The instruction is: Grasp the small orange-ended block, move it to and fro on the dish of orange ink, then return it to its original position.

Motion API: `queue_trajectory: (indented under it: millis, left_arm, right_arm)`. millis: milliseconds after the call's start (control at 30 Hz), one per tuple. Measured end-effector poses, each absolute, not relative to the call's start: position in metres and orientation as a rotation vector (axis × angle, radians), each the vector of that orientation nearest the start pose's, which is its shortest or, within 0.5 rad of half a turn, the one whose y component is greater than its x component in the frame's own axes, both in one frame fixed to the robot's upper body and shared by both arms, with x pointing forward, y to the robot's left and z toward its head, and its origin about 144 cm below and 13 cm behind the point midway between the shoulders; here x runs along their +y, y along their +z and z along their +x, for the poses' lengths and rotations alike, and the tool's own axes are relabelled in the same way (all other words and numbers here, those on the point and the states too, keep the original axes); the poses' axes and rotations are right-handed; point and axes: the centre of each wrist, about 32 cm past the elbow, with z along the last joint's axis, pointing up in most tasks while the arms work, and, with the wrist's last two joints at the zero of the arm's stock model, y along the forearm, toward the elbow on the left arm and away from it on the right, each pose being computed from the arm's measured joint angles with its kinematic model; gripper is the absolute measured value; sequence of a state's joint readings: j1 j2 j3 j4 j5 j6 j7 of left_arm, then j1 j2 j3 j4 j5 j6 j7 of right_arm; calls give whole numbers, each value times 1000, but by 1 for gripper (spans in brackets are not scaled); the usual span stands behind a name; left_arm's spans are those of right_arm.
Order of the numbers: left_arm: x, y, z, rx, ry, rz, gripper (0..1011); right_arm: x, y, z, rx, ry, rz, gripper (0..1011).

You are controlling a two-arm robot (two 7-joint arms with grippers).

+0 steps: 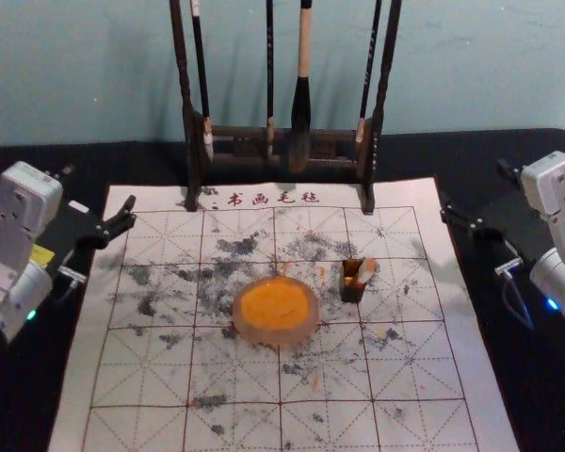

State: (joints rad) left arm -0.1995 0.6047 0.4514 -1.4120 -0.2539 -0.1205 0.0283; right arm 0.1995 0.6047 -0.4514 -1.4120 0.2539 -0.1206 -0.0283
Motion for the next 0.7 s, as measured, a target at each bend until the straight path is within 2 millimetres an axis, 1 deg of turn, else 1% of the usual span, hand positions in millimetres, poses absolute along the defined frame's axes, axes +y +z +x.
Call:
queue_trajectory:
  millis: [700]
  left_arm:
    - [310,1140,489,-285,1248,305,1001]
  right_arm:
    - [-310,1140,489,-285,-1248,-305,1000]
